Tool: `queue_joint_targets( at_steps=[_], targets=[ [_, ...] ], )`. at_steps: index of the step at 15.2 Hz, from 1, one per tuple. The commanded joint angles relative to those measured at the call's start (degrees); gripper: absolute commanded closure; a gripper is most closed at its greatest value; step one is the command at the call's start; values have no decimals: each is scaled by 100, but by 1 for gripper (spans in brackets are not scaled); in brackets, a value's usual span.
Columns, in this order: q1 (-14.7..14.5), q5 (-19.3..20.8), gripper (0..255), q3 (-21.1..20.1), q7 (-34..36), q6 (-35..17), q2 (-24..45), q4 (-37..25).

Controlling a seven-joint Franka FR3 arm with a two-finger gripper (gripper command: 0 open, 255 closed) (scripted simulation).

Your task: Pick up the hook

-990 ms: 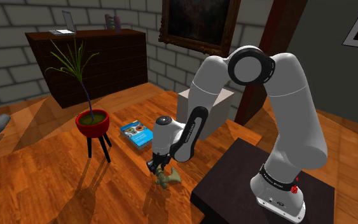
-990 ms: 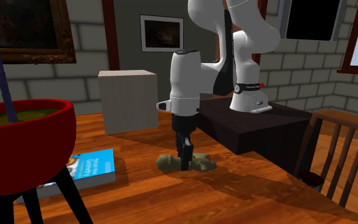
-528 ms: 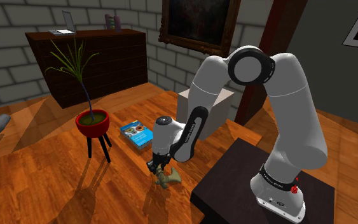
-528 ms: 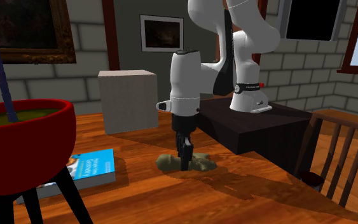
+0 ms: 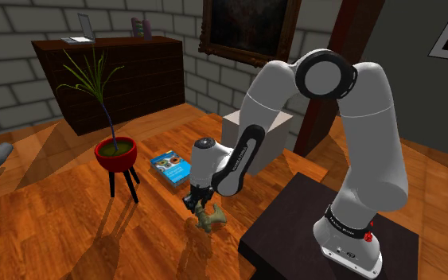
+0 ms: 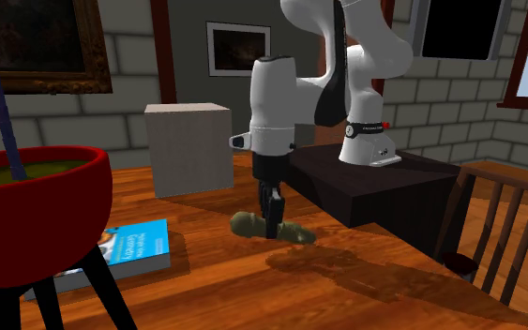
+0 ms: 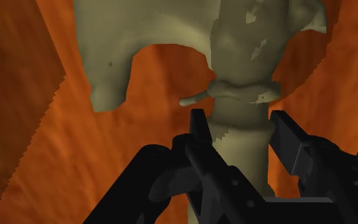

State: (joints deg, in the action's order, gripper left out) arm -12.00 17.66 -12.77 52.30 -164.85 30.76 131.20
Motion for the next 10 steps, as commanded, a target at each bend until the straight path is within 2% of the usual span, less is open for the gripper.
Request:
queue_joint_targets(
  at_steps=[1, 10],
  targets=[
    [71, -62, 255, -92, -40, 102, -174, 78],
    [343, -356, 255, -432, -257, 523, -733, 225]
  ],
)
